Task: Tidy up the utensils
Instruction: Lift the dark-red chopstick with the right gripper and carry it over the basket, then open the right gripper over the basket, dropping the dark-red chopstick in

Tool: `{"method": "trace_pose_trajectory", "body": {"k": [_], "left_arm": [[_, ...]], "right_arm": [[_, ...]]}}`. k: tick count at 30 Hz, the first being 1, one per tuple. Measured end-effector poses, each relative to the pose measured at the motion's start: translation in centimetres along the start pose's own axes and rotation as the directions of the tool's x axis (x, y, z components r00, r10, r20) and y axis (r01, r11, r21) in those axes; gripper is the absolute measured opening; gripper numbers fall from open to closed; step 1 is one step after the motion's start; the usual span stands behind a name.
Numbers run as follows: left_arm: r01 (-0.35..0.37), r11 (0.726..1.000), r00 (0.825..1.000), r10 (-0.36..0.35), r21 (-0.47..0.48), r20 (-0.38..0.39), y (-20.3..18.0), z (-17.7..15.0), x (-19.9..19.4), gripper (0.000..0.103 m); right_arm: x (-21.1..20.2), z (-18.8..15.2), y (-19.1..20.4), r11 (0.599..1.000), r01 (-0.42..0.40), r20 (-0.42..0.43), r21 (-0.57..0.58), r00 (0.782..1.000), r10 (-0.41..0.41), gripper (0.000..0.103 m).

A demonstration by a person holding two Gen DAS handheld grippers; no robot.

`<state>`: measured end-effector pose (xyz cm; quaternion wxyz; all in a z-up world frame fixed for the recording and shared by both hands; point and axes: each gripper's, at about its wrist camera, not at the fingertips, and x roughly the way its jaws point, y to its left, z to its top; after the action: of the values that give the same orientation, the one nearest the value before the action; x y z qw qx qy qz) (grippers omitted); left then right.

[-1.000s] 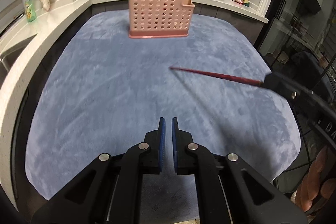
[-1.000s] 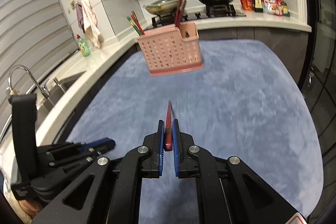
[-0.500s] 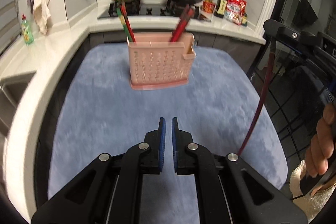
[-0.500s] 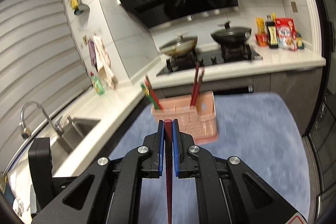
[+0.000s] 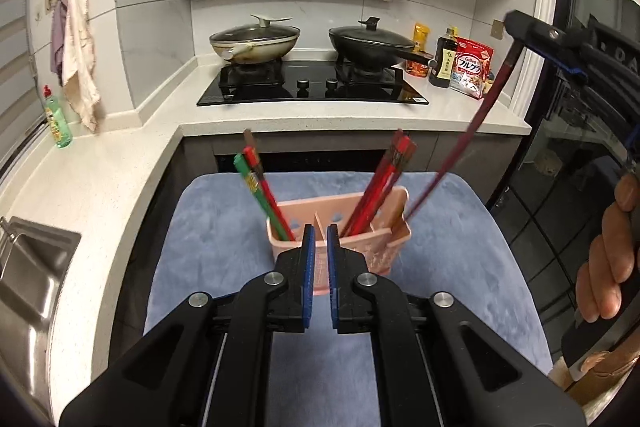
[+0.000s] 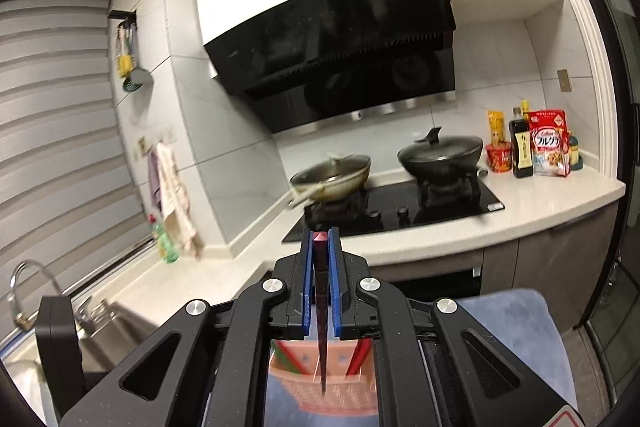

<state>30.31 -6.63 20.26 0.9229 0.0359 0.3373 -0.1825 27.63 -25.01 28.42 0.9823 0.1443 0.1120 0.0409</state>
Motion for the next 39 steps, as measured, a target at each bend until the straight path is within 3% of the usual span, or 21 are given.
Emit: {"method": "trace_pose_trajectory", "body": {"k": [11,24,31,33,35,37,39], "left_arm": [[-0.028,0.999,0.999,0.028,-0.023,-0.036,0.7,1.8,5.7,0.006],[-0.072,0.997,0.995,0.07,-0.025,-0.069,0.8,1.3,9.0,0.006],[-0.077,0.997,0.995,0.076,-0.017,-0.068,0.4,1.3,9.3,0.006],[-0.078,0.997,0.995,0.077,-0.019,-0.066,0.4,1.3,9.3,0.006],[-0.082,0.996,0.995,0.08,-0.023,-0.059,0.4,1.3,9.1,0.006],[-0.088,0.996,0.995,0.087,-0.028,-0.053,0.4,1.3,8.8,0.006],[-0.092,0.995,0.995,0.091,-0.028,-0.046,0.4,1.2,8.4,0.006]], "right_arm": [[6.3,1.1,-1.3,0.999,-0.002,-0.017,0.034,1.0,0.003,0.007],[10.7,-6.0,-2.8,1.0,0.003,-0.214,0.03,0.977,0.003,0.007],[11.4,-7.8,-3.2,1.0,-0.001,-0.288,-0.002,0.958,0.0,0.009],[10.7,-7.8,-3.2,1.0,0.017,-0.279,-0.017,0.96,-0.022,0.017],[9.6,-7.7,-3.3,1.0,0.028,-0.263,-0.013,0.964,-0.03,0.044],[8.3,-7.7,-3.6,1.0,0.024,-0.247,0.0,0.969,-0.024,0.055],[7.1,-8.2,-3.6,0.999,0.039,-0.267,-0.025,0.963,-0.044,0.058]]}}
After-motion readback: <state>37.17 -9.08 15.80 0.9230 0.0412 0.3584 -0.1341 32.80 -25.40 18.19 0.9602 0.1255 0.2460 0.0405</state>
